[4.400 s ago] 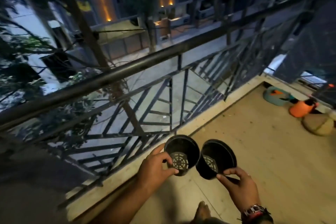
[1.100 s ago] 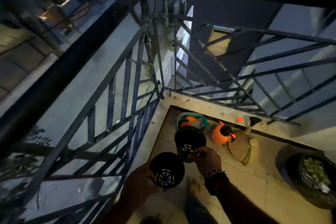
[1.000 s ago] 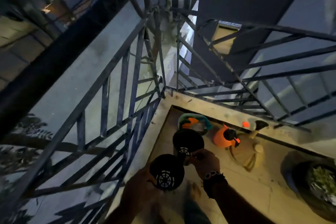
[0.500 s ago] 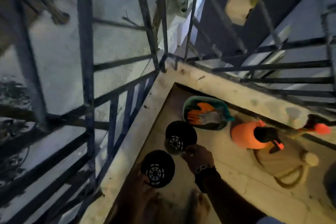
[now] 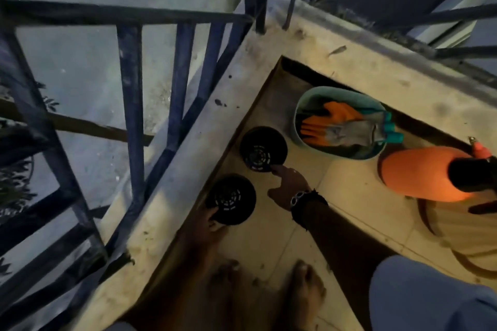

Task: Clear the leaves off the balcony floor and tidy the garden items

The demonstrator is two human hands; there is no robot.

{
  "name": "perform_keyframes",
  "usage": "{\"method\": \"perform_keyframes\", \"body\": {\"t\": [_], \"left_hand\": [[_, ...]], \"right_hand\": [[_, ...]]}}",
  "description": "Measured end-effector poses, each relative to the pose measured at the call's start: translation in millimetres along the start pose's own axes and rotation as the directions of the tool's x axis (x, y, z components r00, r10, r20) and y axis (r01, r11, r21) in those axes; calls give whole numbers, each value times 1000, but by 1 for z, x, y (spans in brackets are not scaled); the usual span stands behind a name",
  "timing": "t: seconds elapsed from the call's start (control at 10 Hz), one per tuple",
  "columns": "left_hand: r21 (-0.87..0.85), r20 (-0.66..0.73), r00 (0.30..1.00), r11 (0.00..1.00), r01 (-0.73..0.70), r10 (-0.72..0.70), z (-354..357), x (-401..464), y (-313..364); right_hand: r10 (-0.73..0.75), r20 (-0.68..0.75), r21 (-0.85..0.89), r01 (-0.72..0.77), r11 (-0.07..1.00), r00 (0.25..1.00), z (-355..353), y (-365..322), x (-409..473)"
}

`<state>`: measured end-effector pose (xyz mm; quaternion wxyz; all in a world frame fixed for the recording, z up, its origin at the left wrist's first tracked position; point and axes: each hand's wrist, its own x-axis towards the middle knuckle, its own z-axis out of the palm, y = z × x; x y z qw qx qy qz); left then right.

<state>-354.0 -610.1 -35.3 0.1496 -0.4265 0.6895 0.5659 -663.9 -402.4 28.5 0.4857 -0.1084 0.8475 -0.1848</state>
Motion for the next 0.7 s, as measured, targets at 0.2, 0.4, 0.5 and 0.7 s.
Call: {"method": "perform_keyframes", "body": {"t": [0.2,0.4,0.5,0.7], "left_hand": [[-76,75,992,991,107,-101,73,26,89],[-113,63,988,982,149,-142,87,32,88],[-72,74,992,992,105,-99,86,33,84],[297,-54,998,954,44,-29,82,20,92]], "right_hand": [[39,76,-52,-35,998,996,18,-2,26],[66,61,43,-69,997,996,29,2,29],[22,24,64,-24,998,999,36,8,21],[-6,-19,170,9,985,1000,35,7,-7]]}}
